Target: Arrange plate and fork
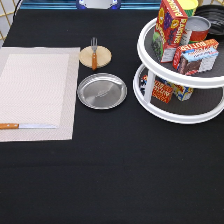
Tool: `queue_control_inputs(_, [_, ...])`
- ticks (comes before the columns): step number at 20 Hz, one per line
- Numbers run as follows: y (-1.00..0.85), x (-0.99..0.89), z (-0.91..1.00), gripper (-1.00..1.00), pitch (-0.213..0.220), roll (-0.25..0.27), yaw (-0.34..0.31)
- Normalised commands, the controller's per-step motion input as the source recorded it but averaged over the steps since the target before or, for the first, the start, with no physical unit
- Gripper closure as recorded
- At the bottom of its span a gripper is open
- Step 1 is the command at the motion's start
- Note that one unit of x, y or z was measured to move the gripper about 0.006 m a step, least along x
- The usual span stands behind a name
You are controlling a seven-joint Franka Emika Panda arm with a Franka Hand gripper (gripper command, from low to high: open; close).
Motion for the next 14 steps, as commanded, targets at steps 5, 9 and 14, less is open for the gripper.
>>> queue_control_inputs(5, [-0.01,0.08,0.01,-1.00,0.015,0.000,0.000])
queue_control_inputs(9, [-0.13,0.36,0.05,-1.00,0.004,0.000,0.000])
queue_control_inputs(14, [-0.35,0.77,0.01,-1.00,0.073,0.002,0.010])
